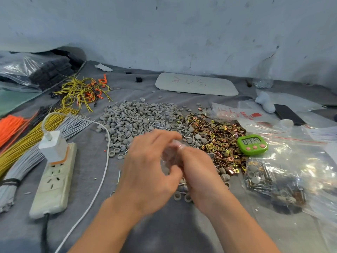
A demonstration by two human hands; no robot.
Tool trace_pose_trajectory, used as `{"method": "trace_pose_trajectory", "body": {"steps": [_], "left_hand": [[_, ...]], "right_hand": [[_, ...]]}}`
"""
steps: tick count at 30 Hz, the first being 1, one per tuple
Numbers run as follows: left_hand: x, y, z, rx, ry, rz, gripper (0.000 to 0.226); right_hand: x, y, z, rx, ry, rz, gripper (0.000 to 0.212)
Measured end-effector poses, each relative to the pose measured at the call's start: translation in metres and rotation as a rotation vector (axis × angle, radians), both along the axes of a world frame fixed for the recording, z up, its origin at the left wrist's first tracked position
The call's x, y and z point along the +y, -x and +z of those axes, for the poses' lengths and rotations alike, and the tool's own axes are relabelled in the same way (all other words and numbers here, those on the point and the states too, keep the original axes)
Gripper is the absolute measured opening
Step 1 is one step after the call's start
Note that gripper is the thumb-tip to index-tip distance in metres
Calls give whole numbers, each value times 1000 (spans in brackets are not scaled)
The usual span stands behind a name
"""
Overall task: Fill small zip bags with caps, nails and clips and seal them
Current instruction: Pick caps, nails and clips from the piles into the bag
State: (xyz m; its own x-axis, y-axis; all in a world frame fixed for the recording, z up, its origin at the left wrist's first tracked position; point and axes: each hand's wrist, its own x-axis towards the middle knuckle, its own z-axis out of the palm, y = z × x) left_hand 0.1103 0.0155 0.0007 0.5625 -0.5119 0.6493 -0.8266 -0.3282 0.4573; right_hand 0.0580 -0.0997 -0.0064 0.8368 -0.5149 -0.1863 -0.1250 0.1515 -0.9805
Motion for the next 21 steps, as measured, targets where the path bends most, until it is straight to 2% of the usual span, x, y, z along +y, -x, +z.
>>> {"method": "trace_pose_trajectory", "body": {"steps": [2,5,8,11,14,17,19,21], "left_hand": [[10,-9,3,22,-129,12,76],[16,-15,-2,24,-368,-19,105],[12,-17,-12,-58,-487,-4,117],[12,-19,-16,-88,-475,33,124],[14,-23,-16,-155,-403,78,109],[8,-25,-19,-218,-309,69,78],[4,-24,-24,-231,-264,88,54],[5,-25,-26,-177,-237,164,46]], "right_hand": [[-3,2,0,23,131,124,35],[-10,7,3,-55,121,229,47],[-14,11,6,-120,37,339,54],[-14,10,4,-135,-5,357,57],[-12,7,3,-130,-74,371,51],[-11,9,5,-139,-142,453,44],[-14,8,6,-99,-23,377,39],[-24,5,5,-7,234,125,37]]}}
